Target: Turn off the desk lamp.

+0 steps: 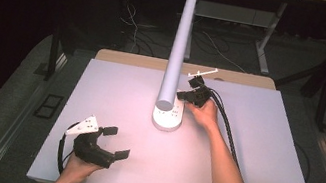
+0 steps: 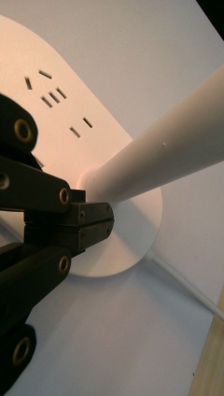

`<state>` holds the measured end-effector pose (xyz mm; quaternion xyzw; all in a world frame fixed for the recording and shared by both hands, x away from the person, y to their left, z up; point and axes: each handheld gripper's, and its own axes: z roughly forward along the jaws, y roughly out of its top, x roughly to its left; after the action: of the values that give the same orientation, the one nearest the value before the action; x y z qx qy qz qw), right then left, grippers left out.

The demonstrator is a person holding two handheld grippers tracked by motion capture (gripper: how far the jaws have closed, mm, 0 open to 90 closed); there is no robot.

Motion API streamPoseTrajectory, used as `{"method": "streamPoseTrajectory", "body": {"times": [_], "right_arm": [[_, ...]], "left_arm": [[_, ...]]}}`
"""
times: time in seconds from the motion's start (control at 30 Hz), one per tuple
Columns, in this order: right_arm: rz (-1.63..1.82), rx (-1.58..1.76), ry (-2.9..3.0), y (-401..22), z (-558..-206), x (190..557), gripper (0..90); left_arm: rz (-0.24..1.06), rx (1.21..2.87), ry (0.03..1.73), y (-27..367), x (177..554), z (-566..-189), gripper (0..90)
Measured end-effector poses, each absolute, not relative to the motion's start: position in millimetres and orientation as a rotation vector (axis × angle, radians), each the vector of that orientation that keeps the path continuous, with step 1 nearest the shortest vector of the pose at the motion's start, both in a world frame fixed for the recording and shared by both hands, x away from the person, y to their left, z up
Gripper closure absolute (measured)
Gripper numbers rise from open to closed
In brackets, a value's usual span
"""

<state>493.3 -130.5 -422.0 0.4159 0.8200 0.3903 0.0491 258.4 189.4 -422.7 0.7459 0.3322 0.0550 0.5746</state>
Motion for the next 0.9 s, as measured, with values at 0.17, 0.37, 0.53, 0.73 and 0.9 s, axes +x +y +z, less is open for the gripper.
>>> {"method": "streamPoseTrajectory", "body": {"times": [0.17, 0.37, 0.53, 0.73, 0.9], "right_arm": [[1.18, 1.272, 2.485, -129.3, -423.2, 492.8, 90.0], [1.163, 1.274, 2.481, -128.9, -421.8, 490.9, 90.0], [1.179, 1.27, 2.466, -131.1, -421.4, 488.8, 90.0], [1.214, 1.279, 2.459, -135.8, -417.2, 483.4, 89.9], [1.246, 1.253, 2.445, -140.1, -401.8, 474.5, 89.8]], "left_arm": [[0.131, 1.747, 0.775, 189.7, 257.8, -422.4, 0.0], [0.127, 1.745, 0.778, 189.8, 258.5, -422.7, 0.0], [0.126, 1.746, 0.78, 189.9, 259.6, -423.1, 0.0], [0.122, 1.745, 0.781, 189.6, 259.3, -423.1, 0.0], [0.124, 1.748, 0.778, 189.2, 259.1, -422.9, 0.0]]}}
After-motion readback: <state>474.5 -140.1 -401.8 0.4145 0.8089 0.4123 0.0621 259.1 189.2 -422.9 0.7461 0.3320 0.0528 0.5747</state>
